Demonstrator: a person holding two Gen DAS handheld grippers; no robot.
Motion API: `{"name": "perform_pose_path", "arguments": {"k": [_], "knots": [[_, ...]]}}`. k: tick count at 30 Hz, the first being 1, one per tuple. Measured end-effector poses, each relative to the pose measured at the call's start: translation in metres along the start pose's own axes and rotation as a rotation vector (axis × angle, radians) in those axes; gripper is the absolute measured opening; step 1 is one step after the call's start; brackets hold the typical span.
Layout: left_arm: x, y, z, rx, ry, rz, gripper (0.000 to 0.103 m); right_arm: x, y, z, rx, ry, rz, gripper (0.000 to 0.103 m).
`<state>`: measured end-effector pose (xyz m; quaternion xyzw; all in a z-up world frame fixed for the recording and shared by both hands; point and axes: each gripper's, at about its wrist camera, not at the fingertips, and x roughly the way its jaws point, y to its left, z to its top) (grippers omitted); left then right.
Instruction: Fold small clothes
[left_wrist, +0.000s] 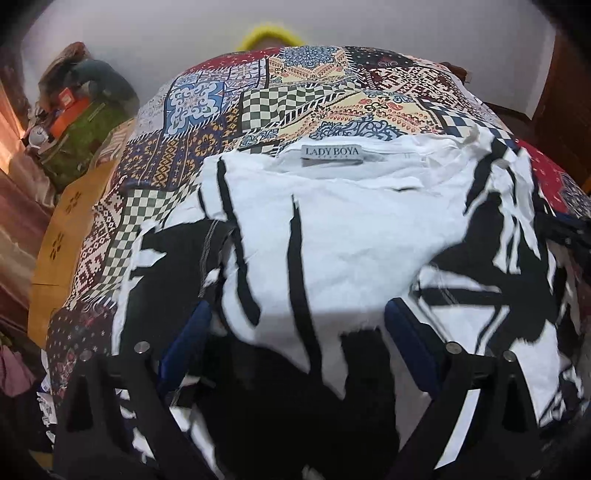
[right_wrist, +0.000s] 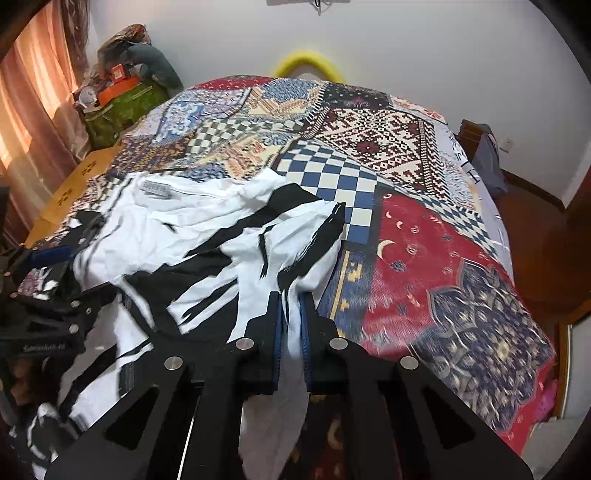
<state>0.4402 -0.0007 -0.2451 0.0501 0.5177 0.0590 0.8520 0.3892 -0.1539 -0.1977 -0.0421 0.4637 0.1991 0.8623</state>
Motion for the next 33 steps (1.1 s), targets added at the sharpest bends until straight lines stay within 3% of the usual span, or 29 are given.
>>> {"name": "perform_pose_path", "arguments": {"k": [2, 6, 9, 17, 19, 20, 26, 29, 31, 33], "knots": [[-0.012, 0.007, -0.007, 0.015, -0.009, 0.003, 0.096, -0.016, 0.000, -0.004, -0.002, -0.014, 0.001, 0.010], [-0.041, 0.026, -0.025, 0.033, -0.032, 0.000, 0.096, -0.055, -0.005, -0.024, 0.009, -0.037, 0.040, 0.030], [-0.062, 0.047, -0.043, 0.018, -0.038, -0.013, 0.096, -0.077, -0.006, -0.045, 0.008, -0.034, 0.047, 0.035], [-0.083, 0.127, -0.113, -0.144, 0.038, -0.002, 0.096, -0.106, 0.001, -0.110, 0.044, 0.033, 0.090, 0.044], [-0.084, 0.145, -0.137, -0.185, 0.069, 0.006, 0.096, -0.111, 0.005, -0.125, 0.059, 0.026, 0.082, 0.055], [-0.085, 0.150, -0.147, -0.200, 0.082, 0.005, 0.096, -0.113, 0.006, -0.135, 0.072, 0.022, 0.089, 0.056], [-0.091, 0.169, -0.200, -0.267, 0.148, -0.054, 0.096, -0.109, 0.015, -0.167, 0.126, 0.065, 0.122, 0.056], [-0.091, 0.167, -0.219, -0.335, 0.182, -0.166, 0.096, -0.102, 0.021, -0.179, 0.137, 0.094, 0.114, 0.056], [-0.097, 0.163, -0.225, -0.350, 0.160, -0.202, 0.092, -0.099, 0.027, -0.184, 0.139, 0.104, 0.117, 0.058], [-0.104, 0.156, -0.227, -0.325, 0.133, -0.217, 0.071, -0.099, 0.034, -0.185, 0.115, 0.098, 0.101, 0.058]]}}
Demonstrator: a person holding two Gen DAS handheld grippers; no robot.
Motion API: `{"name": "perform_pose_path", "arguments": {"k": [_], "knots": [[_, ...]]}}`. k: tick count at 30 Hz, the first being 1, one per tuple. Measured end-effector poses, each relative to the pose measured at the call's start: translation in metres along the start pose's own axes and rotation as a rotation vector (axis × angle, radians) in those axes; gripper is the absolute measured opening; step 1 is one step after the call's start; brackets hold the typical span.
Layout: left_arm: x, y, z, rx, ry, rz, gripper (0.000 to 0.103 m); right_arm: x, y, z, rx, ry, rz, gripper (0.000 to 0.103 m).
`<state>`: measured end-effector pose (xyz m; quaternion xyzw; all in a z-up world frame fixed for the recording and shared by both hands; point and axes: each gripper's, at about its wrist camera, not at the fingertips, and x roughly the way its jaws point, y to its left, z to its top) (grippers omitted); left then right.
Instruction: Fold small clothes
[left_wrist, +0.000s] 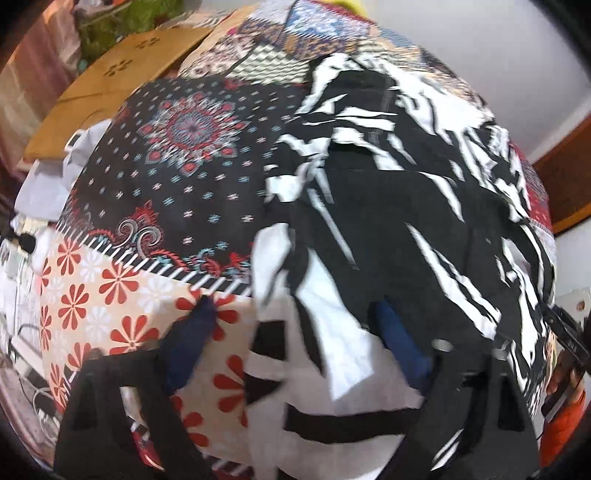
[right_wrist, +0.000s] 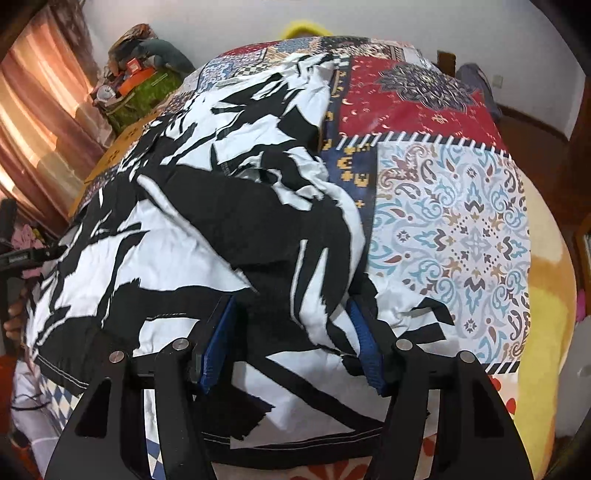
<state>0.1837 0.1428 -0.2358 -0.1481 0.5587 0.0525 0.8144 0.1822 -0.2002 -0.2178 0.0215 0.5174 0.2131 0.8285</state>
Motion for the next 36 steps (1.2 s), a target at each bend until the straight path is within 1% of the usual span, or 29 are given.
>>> {"name": "perform_pose_path", "arguments": {"k": [1, 2, 3, 4, 5, 6, 7, 9, 11, 12, 13, 15, 16, 18, 20, 22, 23, 24, 25, 26, 27, 29, 32, 34, 35, 36], "knots": [[-0.002, -0.004, -0.001, 0.017, -0.005, -0.018, 0.064, 0.000, 0.002, 0.000, -0.009, 0.002, -0.008, 0.055], [-0.005, -0.008, -0.002, 0.030, -0.008, -0.031, 0.045, 0.000, 0.003, 0.000, -0.014, 0.002, -0.006, 0.052], [-0.007, -0.012, -0.001, 0.044, -0.008, -0.038, 0.023, 0.000, 0.004, 0.001, -0.023, 0.005, 0.000, 0.041], [-0.009, -0.015, -0.001, 0.058, -0.009, -0.027, 0.015, -0.001, 0.004, 0.000, -0.026, 0.010, -0.001, 0.027], [-0.010, -0.018, 0.000, 0.074, -0.012, -0.010, 0.010, -0.002, 0.004, 0.002, -0.018, 0.021, 0.010, 0.019], [-0.011, -0.018, 0.002, 0.085, -0.020, -0.002, 0.009, -0.004, 0.003, 0.001, -0.006, 0.026, 0.033, 0.014], [-0.014, -0.017, 0.004, 0.099, -0.037, 0.023, 0.009, -0.008, 0.002, 0.002, 0.016, 0.028, 0.069, 0.012], [-0.019, -0.012, 0.010, 0.112, -0.073, 0.068, 0.009, -0.020, 0.003, 0.003, 0.048, 0.018, 0.137, 0.011], [-0.022, -0.003, 0.017, 0.104, -0.095, 0.102, 0.009, -0.031, 0.002, 0.003, 0.084, 0.005, 0.199, 0.011], [-0.023, 0.003, 0.020, 0.092, -0.101, 0.127, 0.009, -0.034, 0.001, 0.002, 0.108, 0.004, 0.221, 0.011], [-0.021, 0.008, 0.022, 0.081, -0.094, 0.127, 0.009, -0.035, 0.001, 0.001, 0.121, 0.010, 0.230, 0.011], [-0.015, 0.016, 0.023, 0.066, -0.058, 0.106, 0.009, -0.030, 0.003, -0.003, 0.122, 0.050, 0.227, 0.013], [-0.010, 0.020, 0.021, 0.070, -0.043, 0.117, 0.009, -0.027, 0.004, -0.007, 0.115, 0.064, 0.211, 0.017], [-0.005, 0.020, 0.017, 0.087, -0.029, 0.137, 0.010, -0.021, 0.005, -0.014, 0.100, 0.091, 0.153, 0.019], [-0.003, 0.022, 0.013, 0.095, -0.021, 0.134, 0.014, -0.022, 0.004, -0.016, 0.104, 0.095, 0.143, 0.020], [-0.004, 0.024, 0.013, 0.088, -0.019, 0.119, 0.017, -0.028, 0.000, -0.012, 0.119, 0.069, 0.148, 0.028], [-0.005, 0.024, 0.014, 0.081, -0.017, 0.110, 0.021, -0.033, -0.002, -0.007, 0.126, 0.045, 0.147, 0.030], [-0.005, 0.026, 0.018, 0.069, -0.017, 0.097, 0.028, -0.037, -0.003, -0.002, 0.129, 0.026, 0.149, 0.033], [-0.005, 0.026, 0.021, 0.059, -0.020, 0.089, 0.031, -0.042, -0.005, 0.005, 0.131, -0.001, 0.148, 0.035], [-0.005, 0.025, 0.024, 0.048, -0.024, 0.082, 0.035, -0.045, -0.006, 0.011, 0.131, -0.021, 0.145, 0.036], [-0.004, 0.026, 0.029, 0.039, -0.026, 0.074, 0.037, -0.046, -0.007, 0.015, 0.129, -0.038, 0.139, 0.036], [0.000, 0.026, 0.034, 0.028, -0.021, 0.056, 0.037, -0.043, -0.010, 0.024, 0.127, -0.058, 0.126, 0.036], [0.015, 0.026, 0.039, 0.012, 0.011, 0.042, 0.037, -0.027, -0.014, 0.030, 0.140, -0.035, 0.115, 0.036], [0.021, 0.025, 0.039, 0.013, 0.014, 0.034, 0.027, -0.012, -0.014, 0.028, 0.134, 0.006, 0.112, 0.036], [0.021, 0.024, 0.039, 0.014, 0.011, 0.023, 0.017, -0.005, -0.013, 0.027, 0.129, 0.024, 0.117, 0.036], [0.019, 0.022, 0.039, 0.015, 0.002, 0.021, 0.010, 0.002, -0.012, 0.025, 0.126, 0.046, 0.123, 0.035]]}}
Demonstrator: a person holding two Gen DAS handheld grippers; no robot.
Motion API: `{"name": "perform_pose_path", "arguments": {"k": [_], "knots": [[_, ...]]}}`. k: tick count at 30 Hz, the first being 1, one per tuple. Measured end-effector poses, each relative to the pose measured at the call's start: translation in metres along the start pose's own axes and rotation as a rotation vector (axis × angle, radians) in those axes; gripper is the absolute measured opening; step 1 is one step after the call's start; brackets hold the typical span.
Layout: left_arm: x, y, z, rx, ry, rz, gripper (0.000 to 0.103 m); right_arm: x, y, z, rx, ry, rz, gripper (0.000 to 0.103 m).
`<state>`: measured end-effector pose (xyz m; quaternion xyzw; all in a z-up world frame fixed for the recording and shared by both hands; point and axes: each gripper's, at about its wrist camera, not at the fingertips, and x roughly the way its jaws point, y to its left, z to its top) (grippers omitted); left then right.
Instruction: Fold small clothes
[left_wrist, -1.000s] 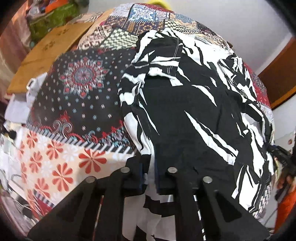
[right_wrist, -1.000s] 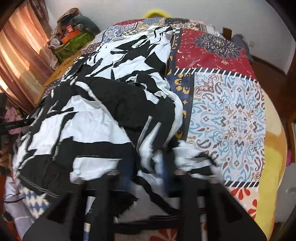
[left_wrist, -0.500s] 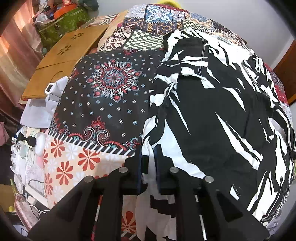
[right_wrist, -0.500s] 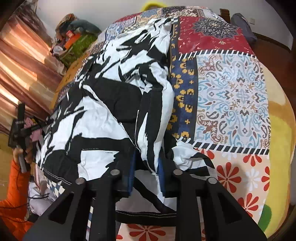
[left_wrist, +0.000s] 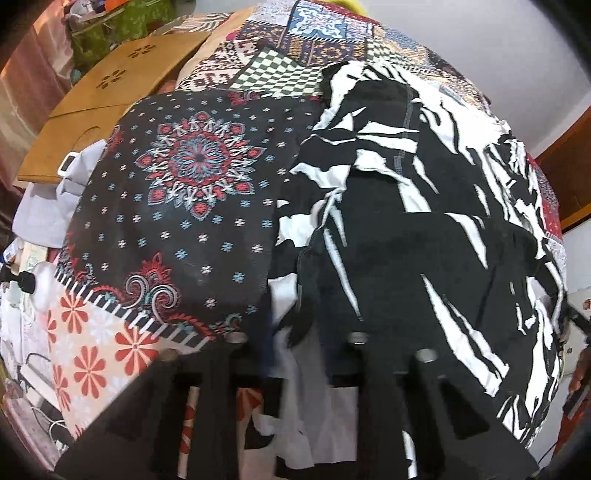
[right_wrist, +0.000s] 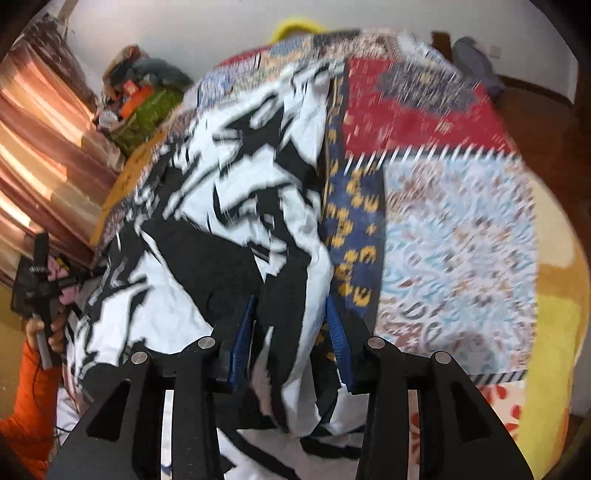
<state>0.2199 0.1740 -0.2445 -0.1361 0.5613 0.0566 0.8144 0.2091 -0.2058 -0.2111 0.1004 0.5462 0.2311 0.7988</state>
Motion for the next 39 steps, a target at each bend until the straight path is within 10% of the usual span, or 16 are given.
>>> {"name": "perform_pose_path", "arguments": {"k": [4, 14, 22, 26, 39], "knots": [[-0.019, -0.004, 0.006, 0.013, -0.072, 0.008, 0.006, -0.002, 0.004, -0.001, -0.025, -0.022, 0.015, 0.012], [-0.071, -0.008, 0.063, 0.012, -0.260, 0.060, 0.005, -0.050, 0.010, 0.038, -0.057, -0.198, 0.049, 0.008], [-0.032, 0.000, 0.079, -0.019, -0.139, 0.090, 0.019, -0.024, -0.014, 0.052, 0.041, -0.131, -0.014, 0.018], [-0.037, 0.005, 0.058, -0.005, -0.143, 0.093, 0.058, -0.037, -0.014, 0.037, 0.008, -0.130, -0.025, 0.039], [-0.044, 0.054, -0.028, -0.083, -0.026, 0.044, 0.062, -0.052, -0.020, -0.040, 0.040, -0.068, -0.059, 0.045]]}}
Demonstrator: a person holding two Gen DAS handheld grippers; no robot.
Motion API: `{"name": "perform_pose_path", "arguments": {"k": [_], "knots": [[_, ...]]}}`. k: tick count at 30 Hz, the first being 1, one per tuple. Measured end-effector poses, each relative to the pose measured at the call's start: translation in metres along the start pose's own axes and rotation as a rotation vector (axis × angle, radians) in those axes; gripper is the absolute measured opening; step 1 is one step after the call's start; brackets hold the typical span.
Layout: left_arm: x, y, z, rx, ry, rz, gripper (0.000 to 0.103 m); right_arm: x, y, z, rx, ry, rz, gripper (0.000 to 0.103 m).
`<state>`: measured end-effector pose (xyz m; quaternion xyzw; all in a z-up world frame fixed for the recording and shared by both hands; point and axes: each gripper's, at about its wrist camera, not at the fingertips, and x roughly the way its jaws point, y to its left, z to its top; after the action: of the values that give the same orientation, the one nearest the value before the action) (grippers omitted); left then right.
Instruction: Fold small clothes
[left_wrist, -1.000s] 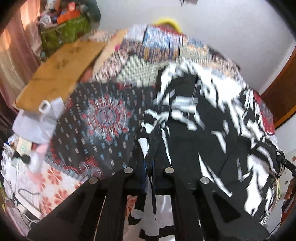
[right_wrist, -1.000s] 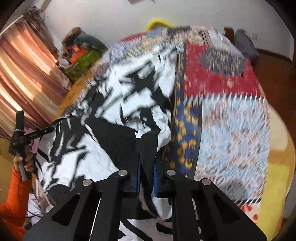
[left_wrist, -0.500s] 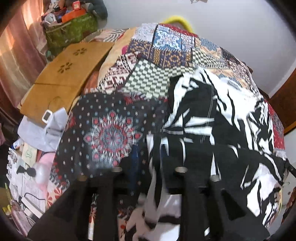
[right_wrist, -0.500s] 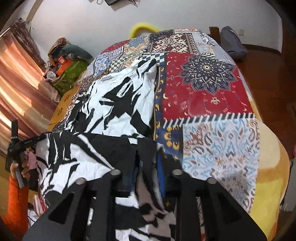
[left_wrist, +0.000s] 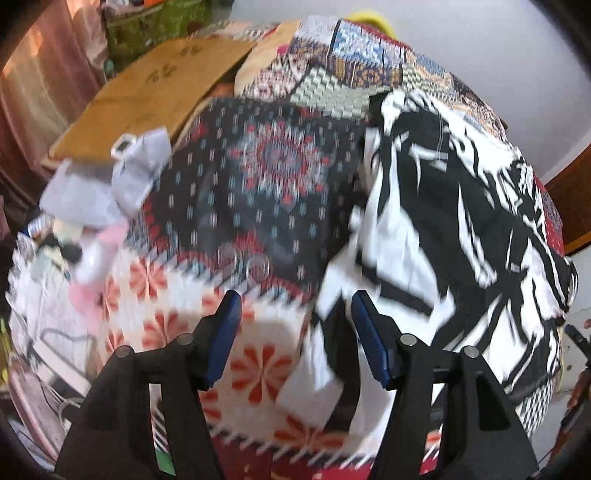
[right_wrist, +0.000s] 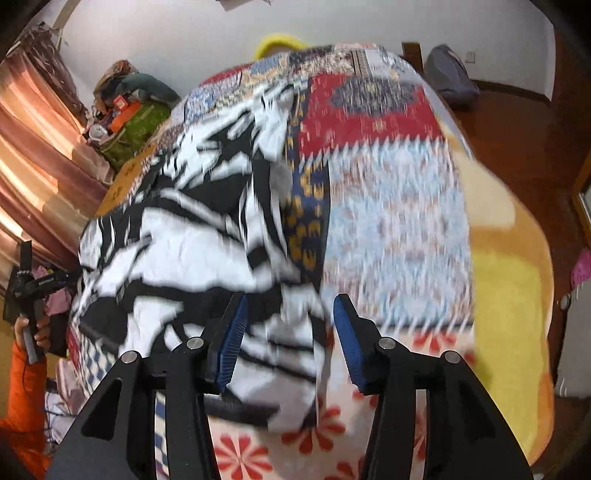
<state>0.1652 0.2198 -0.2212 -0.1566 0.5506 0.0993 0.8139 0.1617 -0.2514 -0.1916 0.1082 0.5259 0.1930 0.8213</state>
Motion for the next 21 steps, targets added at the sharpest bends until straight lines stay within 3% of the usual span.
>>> {"name": "perform_pose_path", "arguments": {"k": [4, 7, 8, 9, 10, 12, 13, 16, 21], "knots": [[0.003, -0.001, -0.022, 0.014, 0.031, -0.024, 0.062, 0.010, -0.003, -0.018, 0.029, 0.035, 0.007, 0.045], [0.002, -0.008, -0.031, 0.042, 0.013, -0.017, 0.062, 0.017, 0.000, -0.027, 0.028, 0.055, 0.019, 0.045], [0.002, -0.010, -0.032, 0.046, 0.004, -0.016, 0.057, 0.018, 0.002, -0.030, 0.017, 0.051, 0.014, 0.045], [0.001, -0.010, -0.033, 0.040, -0.006, -0.016, 0.046, 0.018, 0.006, -0.031, -0.001, 0.041, 0.008, 0.038], [0.000, -0.011, -0.034, 0.027, -0.009, -0.018, 0.040, 0.017, 0.008, -0.033, -0.006, 0.036, 0.013, 0.024], [-0.001, -0.012, -0.032, 0.018, -0.009, -0.037, 0.013, 0.016, 0.011, -0.032, -0.001, 0.035, 0.026, 0.008], [-0.003, -0.014, -0.031, 0.016, -0.008, -0.048, 0.009, 0.015, 0.013, -0.031, -0.007, 0.032, 0.029, 0.007], [-0.015, -0.021, -0.029, 0.044, -0.044, -0.023, 0.006, 0.005, 0.024, -0.028, -0.051, -0.009, 0.028, 0.006], [-0.063, -0.028, -0.009, 0.056, -0.177, -0.030, 0.005, -0.031, 0.033, -0.009, -0.088, -0.127, 0.057, 0.005]]}}
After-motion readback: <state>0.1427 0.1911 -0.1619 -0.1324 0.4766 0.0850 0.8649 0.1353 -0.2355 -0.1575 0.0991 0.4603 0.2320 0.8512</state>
